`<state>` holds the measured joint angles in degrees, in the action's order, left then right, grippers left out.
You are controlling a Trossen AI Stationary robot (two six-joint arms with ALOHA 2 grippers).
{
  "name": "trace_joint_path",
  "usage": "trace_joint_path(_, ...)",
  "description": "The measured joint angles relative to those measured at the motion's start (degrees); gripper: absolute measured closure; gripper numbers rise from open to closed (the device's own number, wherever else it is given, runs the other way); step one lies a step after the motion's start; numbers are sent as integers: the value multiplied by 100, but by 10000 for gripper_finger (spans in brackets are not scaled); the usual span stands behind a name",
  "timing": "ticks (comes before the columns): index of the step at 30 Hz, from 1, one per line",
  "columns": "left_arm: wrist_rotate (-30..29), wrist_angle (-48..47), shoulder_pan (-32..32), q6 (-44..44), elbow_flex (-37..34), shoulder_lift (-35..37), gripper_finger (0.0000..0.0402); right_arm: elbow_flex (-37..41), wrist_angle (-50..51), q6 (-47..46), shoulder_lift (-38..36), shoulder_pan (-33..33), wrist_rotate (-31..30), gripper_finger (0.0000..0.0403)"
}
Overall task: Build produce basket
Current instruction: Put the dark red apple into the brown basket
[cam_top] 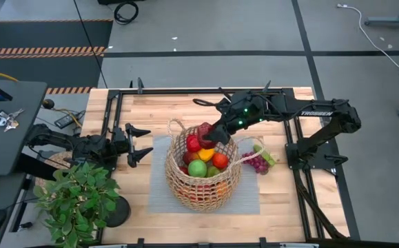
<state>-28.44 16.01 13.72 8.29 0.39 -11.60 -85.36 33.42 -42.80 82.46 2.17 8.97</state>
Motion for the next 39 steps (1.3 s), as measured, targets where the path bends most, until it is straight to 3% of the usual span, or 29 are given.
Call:
trace_joint_path(7,1,0,0,2,-1,-2,12,-4,374,360,467,-135,-9,61)
trace_joint_path(14,1,-9,1,0,-1,-2,12,-416,762,986,1427,-178,851,61)
trace_joint_path(20,0,-4,2,1,1,0,12,-1539,2041,2463,2282,-348,419,61)
trace_joint_path(27,-1,-3,2,2,0,-2,12,-1956,2127,4109,2750,-415,105,59)
trace_joint_path(34,1,-2,0,2,-1,-2,12,-1956,2179,4279,3005,-415,101,56)
trace_joint_path(39,0,-2,0,2,0,0,12,-1956,2243,4102,3000,-420,98,27)
